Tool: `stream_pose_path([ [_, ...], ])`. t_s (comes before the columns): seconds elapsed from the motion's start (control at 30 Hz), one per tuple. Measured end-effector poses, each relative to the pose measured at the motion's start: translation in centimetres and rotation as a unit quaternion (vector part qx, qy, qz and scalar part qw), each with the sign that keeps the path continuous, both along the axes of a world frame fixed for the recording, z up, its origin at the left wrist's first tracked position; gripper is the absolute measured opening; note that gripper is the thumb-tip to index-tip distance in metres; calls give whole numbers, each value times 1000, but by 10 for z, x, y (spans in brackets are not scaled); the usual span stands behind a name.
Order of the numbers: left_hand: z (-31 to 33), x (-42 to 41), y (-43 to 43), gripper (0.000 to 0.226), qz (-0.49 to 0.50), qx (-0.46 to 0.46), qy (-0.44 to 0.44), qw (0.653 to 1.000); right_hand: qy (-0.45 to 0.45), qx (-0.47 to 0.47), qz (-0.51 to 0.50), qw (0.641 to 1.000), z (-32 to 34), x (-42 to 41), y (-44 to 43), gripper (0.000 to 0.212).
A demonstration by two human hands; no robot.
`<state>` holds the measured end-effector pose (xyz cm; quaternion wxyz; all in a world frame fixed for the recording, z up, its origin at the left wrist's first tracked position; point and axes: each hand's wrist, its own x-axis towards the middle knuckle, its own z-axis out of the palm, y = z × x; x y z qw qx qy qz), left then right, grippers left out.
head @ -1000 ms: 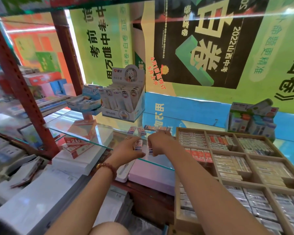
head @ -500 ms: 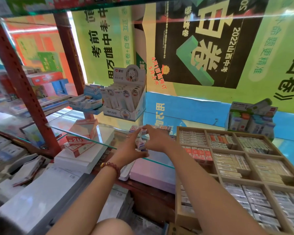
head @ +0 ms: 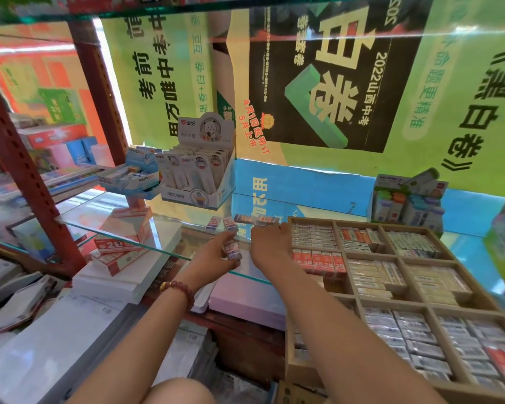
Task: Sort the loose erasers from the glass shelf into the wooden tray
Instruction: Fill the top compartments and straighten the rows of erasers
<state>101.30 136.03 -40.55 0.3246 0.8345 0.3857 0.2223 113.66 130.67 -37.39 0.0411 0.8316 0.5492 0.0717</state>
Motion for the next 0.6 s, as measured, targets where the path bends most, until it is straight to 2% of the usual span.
stream_pose_path([
  [0.1, 1, 2, -2, 71, 19, 3, -19, 1000, 51, 50, -16, 997, 6, -3, -1, 36],
  [0.2, 1, 3, -5, 77, 16, -20, -45, 999, 142, 113, -12, 983, 14, -12, -1, 44],
  [0.3, 2, 6, -7, 76, 22, -12, -58, 998, 248, 81, 9, 965, 17, -23, -1, 44],
  [0.43, 3, 10, -15, 65, 50, -12, -95, 994, 260, 58, 8, 964, 14, -26, -4, 39],
  [0.6, 14, 19, -23, 43, 66, 40, -155, 985, 283, 104, 0, 953, 26, -21, -13, 42],
])
